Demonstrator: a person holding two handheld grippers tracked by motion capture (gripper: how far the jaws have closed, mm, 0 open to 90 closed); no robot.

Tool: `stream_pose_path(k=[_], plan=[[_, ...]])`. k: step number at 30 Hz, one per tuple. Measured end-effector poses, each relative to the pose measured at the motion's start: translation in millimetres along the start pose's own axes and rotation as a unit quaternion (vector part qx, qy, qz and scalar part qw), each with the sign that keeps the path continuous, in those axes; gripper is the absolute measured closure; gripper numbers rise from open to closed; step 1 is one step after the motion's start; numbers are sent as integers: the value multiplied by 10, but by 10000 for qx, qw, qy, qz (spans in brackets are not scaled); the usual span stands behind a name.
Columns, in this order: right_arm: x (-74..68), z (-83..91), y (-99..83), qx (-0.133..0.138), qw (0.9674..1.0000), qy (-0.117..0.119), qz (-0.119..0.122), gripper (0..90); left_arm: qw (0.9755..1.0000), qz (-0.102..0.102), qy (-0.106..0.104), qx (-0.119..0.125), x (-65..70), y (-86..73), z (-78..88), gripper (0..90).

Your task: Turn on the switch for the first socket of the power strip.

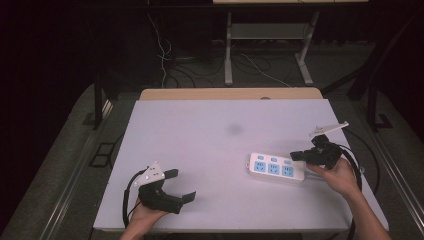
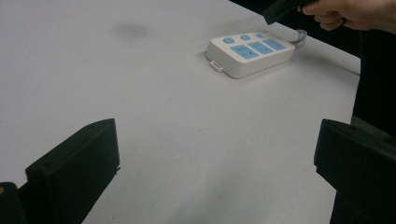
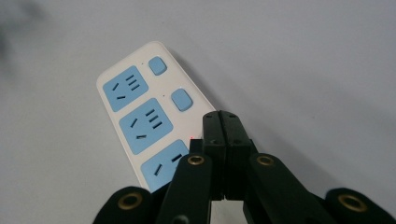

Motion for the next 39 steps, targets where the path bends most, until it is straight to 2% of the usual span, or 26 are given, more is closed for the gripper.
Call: stream_pose_path(k=[10,17,21,26,30,32,33,36,39], plan=[[-60,198,-138,332,9987,-79,-378,847,10000,3,-10,23,8,2,6,0],[-146,305,-265,603,9965,2,-580,736,10000,21,5,34,8,1,8,0],[-204,340,-339,755,9946,89,-712,593,10000,24,4,37,9,1,8,0],[-275,364,-425,959,9915,64,-875,387,10000,21,4,36,8,1,8,0],[-346,361,-467,1020,9914,76,-818,139,10000,21,0,33,5,0,6,0],[-388,359,-484,1001,9919,61,-784,89,10000,19,-2,28,5,0,5,0],[-409,355,-492,983,9921,60,-776,18,10000,21,-4,26,5,-1,5,0],[-474,331,-525,964,9930,87,-682,2,10000,23,-8,12,2,-3,4,0],[-537,305,-571,1053,9927,110,-575,2,10000,31,-6,2,-2,-5,6,0]])
Point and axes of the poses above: each handheld gripper's, and its own axes: z roughly backward along the jaws, y roughly out of its top, x roughly to its right, the point moved 1 cm from there along -z, roughly forward along the jaws, and after that the axes turned 7 degrees about -y, right-handed, at the moved point
